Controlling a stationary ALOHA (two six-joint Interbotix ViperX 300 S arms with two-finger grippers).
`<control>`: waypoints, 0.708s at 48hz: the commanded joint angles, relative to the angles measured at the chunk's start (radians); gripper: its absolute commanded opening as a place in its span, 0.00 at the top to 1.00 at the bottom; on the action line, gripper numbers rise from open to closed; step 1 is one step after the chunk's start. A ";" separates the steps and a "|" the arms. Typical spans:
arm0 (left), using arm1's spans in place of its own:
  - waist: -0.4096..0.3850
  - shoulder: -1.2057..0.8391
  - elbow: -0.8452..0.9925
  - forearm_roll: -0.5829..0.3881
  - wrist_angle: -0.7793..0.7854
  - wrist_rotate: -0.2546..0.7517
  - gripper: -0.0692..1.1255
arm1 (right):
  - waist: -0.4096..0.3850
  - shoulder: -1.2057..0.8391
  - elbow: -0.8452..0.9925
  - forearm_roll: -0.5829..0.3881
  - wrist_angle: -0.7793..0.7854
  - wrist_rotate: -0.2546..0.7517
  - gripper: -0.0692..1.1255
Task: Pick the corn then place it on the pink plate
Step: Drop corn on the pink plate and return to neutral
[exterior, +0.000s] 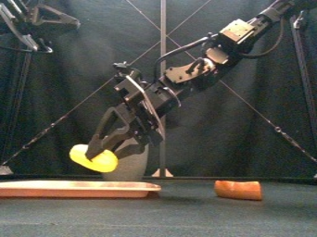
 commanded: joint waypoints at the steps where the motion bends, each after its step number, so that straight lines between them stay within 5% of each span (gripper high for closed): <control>1: -0.002 0.002 -0.025 0.003 -0.003 0.002 0.97 | 0.008 -0.029 -0.028 -0.003 0.000 0.003 0.31; 13: -0.002 0.002 -0.018 0.002 -0.003 0.002 0.97 | 0.015 -0.097 0.011 -0.003 0.000 0.002 0.06; 34: -0.002 0.002 -0.020 0.003 -0.003 0.002 0.97 | -0.055 -0.517 0.221 -0.133 -0.029 -0.005 0.07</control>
